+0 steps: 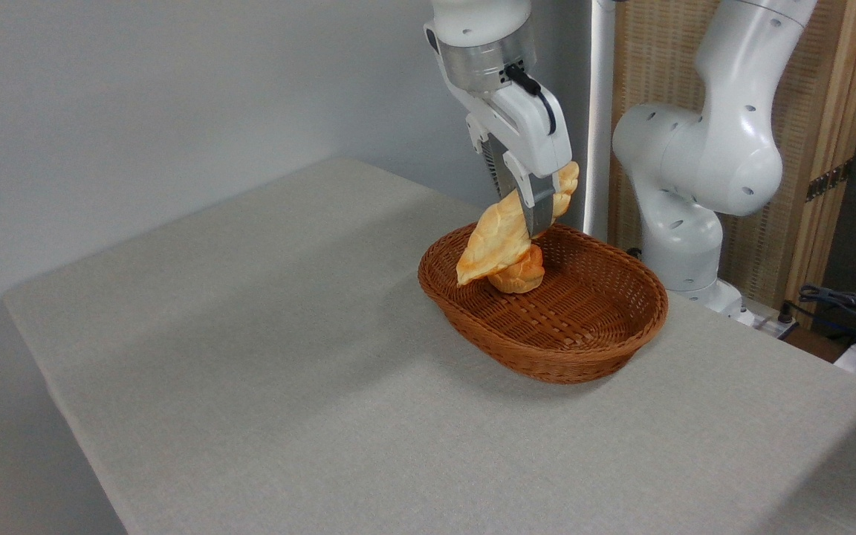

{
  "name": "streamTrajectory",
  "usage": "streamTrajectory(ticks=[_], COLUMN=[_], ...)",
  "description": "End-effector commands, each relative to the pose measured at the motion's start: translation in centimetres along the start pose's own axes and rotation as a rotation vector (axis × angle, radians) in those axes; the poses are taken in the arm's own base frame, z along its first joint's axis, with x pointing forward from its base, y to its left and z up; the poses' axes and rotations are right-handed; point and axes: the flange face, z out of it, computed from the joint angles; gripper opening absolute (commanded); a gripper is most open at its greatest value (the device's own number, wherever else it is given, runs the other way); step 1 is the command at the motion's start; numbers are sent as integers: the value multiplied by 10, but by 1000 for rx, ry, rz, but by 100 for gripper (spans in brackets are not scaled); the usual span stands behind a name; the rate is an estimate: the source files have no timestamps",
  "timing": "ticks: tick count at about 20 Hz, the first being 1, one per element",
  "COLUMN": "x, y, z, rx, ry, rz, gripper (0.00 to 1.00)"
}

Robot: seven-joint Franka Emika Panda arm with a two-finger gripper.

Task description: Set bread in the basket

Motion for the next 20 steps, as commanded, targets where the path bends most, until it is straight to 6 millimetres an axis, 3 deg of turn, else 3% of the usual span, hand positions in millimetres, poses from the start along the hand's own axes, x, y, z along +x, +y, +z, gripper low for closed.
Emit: streamTrajectory(ticks=[1,10,14,17,18,20], x=[-2,9,7,-4,3,23], y=[3,5,3,-18,-37,-61], z=[5,13,5,-41,-69,-101], rx=[-28,-42,-26,29,67,119], ry=[-25,-46,-25,57,68,67], rz=[23,41,39,-1,-21,-41], gripper=[100,100,100,100,100,100])
